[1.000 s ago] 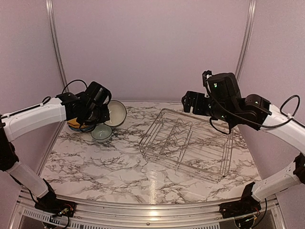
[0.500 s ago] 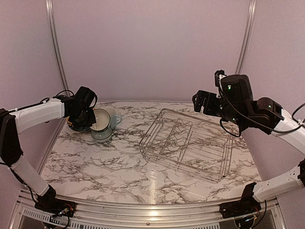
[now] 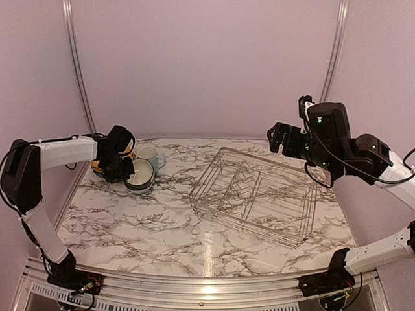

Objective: Unload the mixed dishes from the dish rack
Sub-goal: Place the bowl in the bowl, then reset both arms

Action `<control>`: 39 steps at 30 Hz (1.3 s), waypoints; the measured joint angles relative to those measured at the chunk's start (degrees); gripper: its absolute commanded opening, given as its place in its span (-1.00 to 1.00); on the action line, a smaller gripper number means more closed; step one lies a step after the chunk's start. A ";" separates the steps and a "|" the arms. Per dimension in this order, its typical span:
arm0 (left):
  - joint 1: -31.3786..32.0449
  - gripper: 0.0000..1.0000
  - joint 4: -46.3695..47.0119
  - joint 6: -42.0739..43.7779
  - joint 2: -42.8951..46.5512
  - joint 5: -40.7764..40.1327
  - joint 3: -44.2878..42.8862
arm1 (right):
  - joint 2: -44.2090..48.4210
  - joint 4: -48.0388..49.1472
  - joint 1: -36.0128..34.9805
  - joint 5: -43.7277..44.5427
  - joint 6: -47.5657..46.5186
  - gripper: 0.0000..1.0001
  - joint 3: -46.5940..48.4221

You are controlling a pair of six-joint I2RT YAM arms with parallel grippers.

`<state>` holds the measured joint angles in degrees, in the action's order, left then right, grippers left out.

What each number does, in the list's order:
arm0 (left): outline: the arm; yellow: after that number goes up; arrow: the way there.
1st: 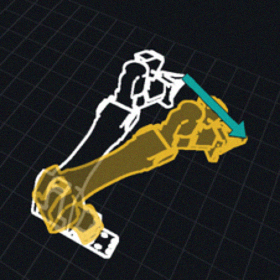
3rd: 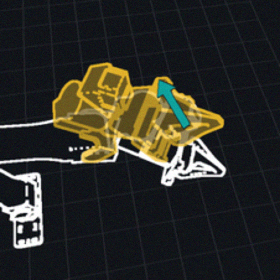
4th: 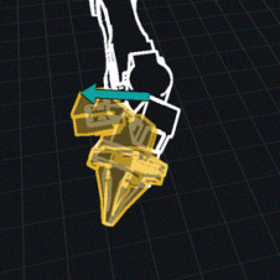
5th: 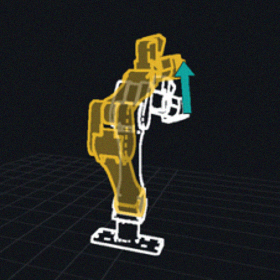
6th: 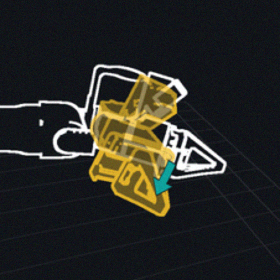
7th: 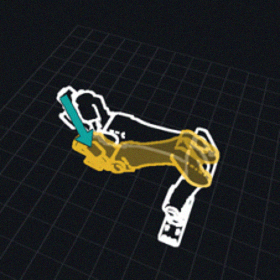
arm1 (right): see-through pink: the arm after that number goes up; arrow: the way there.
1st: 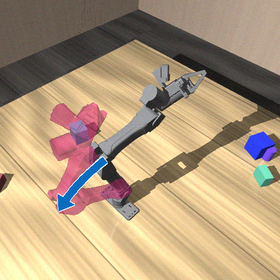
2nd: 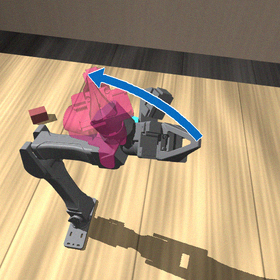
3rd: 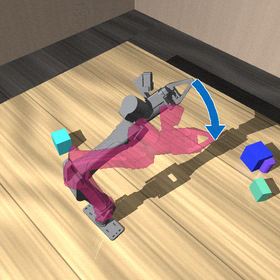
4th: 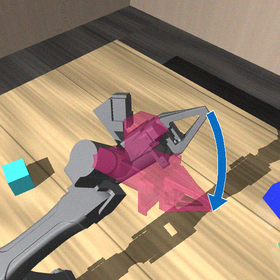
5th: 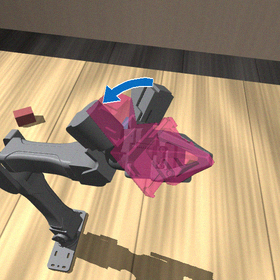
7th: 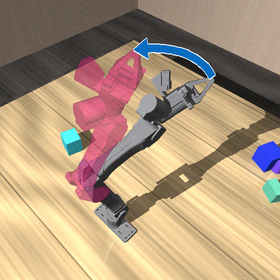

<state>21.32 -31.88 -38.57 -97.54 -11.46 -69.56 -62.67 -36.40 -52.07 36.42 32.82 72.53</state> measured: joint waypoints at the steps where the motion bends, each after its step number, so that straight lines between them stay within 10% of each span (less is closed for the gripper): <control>1: -0.02 -1.00 0.17 0.02 -0.33 0.11 0.00 | 0.00 -0.15 0.00 0.00 0.00 0.97 -0.07; 23: -1.57 -0.50 1.18 1.84 -0.68 -0.17 0.00 | 0.02 -0.31 0.00 0.13 -0.07 0.97 -0.07; 34: -1.57 0.79 1.64 4.83 11.26 -0.57 0.37 | 0.35 -1.60 0.02 1.73 -1.22 0.97 -0.04; 39: -1.62 0.98 3.74 7.91 26.14 -0.59 0.61 | 2.58 -2.21 0.02 3.91 -3.41 0.97 0.83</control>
<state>19.70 -28.14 -30.65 -71.40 -12.05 -68.95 -60.10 -38.61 -52.05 40.34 29.41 73.36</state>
